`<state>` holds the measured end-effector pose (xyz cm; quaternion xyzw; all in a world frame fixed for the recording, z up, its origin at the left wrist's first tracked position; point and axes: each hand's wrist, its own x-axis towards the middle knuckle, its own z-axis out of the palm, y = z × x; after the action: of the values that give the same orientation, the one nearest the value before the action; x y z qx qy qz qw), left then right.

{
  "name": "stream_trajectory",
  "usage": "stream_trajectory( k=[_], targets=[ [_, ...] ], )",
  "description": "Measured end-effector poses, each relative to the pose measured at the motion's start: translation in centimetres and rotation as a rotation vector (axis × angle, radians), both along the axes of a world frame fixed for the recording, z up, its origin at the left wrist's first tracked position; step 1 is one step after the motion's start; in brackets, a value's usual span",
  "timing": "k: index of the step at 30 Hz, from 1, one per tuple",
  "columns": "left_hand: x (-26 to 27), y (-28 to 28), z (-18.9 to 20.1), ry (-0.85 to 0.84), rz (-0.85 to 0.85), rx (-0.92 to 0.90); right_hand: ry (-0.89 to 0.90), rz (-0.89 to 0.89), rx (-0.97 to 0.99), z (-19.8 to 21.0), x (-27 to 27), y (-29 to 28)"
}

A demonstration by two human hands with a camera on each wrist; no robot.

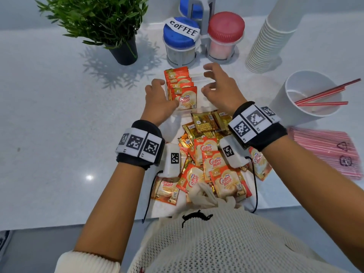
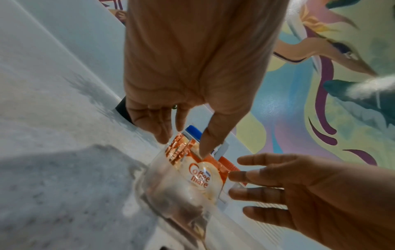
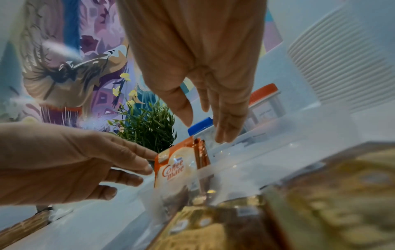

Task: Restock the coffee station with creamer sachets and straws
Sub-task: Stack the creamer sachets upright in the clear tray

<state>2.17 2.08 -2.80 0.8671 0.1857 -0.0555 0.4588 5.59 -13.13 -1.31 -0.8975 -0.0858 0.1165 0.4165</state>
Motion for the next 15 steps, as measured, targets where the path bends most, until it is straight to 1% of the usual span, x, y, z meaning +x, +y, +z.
stream_trajectory(
  k=[2,5,7,9,11,12,15],
  targets=[
    [-0.4,-0.2,0.0,-0.094,0.044,0.004,-0.082,0.032,-0.076,0.0,-0.5,-0.9],
    [-1.0,-0.8,-0.2,-0.178,-0.005,0.006,-0.120,0.148,-0.215,-0.5,-1.6,-1.7],
    [-1.5,-1.3,-0.4,-0.175,-0.074,0.030,-0.121,0.205,-0.323,-1.0,-2.3,-2.0],
    [-1.9,-1.7,-0.7,-0.159,-0.119,0.061,-0.074,0.277,-0.415,-1.4,-3.0,-2.2],
    [-2.4,-1.9,-1.0,-0.144,-0.141,0.075,-0.018,0.388,-0.518,-1.9,-3.5,-2.3],
    [-2.5,-2.1,-1.0,-0.139,-0.145,0.077,-0.004,0.424,-0.550,-2.0,-3.6,-2.3],
    [-2.6,-2.2,-1.0,-0.132,-0.144,0.071,-0.011,0.447,-0.591,-2.2,-3.9,-2.0]
  ],
)
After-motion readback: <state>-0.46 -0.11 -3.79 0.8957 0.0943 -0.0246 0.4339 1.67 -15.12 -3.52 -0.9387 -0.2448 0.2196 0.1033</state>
